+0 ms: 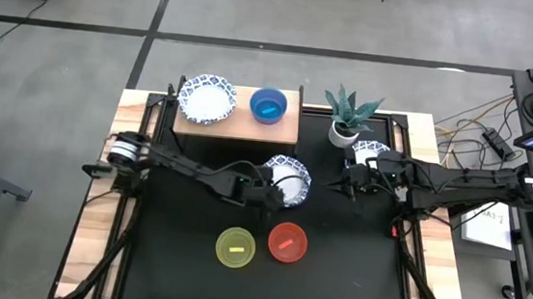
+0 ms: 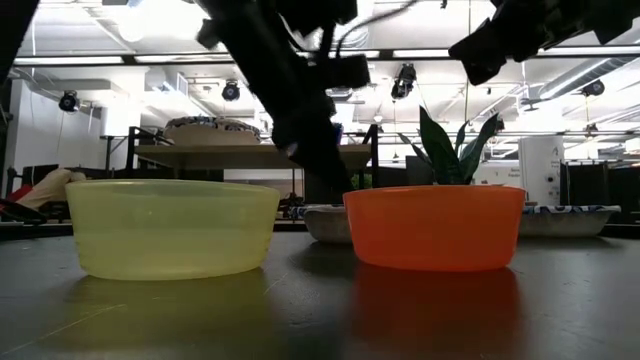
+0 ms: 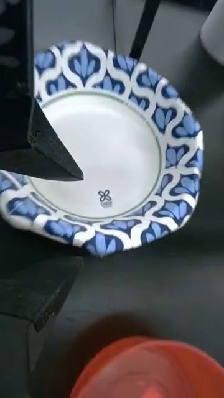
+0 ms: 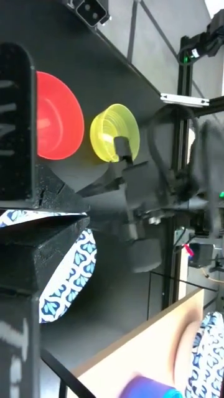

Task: Place and stack bowls onto a shelf
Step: Stack the blue patterned bowl on top of the blue patterned bowl on the shelf

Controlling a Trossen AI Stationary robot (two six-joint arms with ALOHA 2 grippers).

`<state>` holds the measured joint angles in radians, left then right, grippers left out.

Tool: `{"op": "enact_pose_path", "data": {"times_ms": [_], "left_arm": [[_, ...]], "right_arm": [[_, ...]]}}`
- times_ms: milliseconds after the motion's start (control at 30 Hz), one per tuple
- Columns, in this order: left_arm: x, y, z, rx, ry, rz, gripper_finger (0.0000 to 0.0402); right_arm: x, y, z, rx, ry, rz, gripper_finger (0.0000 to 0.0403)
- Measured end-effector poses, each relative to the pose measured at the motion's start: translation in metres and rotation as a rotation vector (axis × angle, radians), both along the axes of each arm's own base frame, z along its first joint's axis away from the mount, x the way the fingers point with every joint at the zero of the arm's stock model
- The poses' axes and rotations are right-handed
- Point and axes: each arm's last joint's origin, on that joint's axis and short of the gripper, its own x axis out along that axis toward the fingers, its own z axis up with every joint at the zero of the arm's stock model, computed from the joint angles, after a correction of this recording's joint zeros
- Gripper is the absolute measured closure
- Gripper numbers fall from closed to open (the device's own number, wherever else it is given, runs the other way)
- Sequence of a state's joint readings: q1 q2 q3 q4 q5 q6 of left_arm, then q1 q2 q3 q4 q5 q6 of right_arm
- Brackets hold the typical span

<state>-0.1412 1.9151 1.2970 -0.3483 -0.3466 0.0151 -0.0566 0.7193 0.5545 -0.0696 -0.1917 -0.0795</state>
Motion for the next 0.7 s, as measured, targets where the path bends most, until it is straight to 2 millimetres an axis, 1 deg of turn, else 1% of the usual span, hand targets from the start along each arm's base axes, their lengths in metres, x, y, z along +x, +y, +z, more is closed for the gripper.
{"op": "enact_pose_path", "data": {"times_ms": [67, 200, 300, 367, 433, 500, 667, 700], "left_arm": [[0.005, 0.006, -0.007, -0.012, 0.024, -0.009, 0.0209], [0.008, 0.012, -0.021, -0.045, 0.074, -0.024, 0.0209], [0.008, 0.013, -0.025, -0.05, 0.081, -0.024, 0.0215], [0.007, 0.013, -0.026, -0.05, 0.086, -0.022, 0.0227], [0.008, 0.013, -0.025, -0.051, 0.082, -0.022, 0.0248], [0.007, 0.013, -0.023, -0.051, 0.079, -0.022, 0.0278], [0.007, 0.013, -0.021, -0.057, 0.087, -0.024, 0.0378], [0.007, 0.012, -0.02, -0.07, 0.084, -0.023, 0.0389]], "right_arm": [[0.0, 0.0, -0.001, 0.001, 0.007, 0.0, 0.0394], [0.0, 0.0, -0.001, 0.001, 0.014, 0.0, 0.0394], [0.0, 0.0, -0.002, 0.001, 0.019, 0.0, 0.0394], [0.0, 0.0, -0.003, 0.001, 0.026, 0.0, 0.0394], [-0.001, 0.0, -0.003, 0.002, 0.032, 0.0, 0.0394], [-0.001, 0.0, -0.003, 0.002, 0.032, 0.0, 0.0394], [-0.001, 0.0, -0.003, 0.002, 0.032, 0.0, 0.0394], [-0.001, 0.0, -0.003, 0.002, 0.032, 0.0, 0.0394]]}}
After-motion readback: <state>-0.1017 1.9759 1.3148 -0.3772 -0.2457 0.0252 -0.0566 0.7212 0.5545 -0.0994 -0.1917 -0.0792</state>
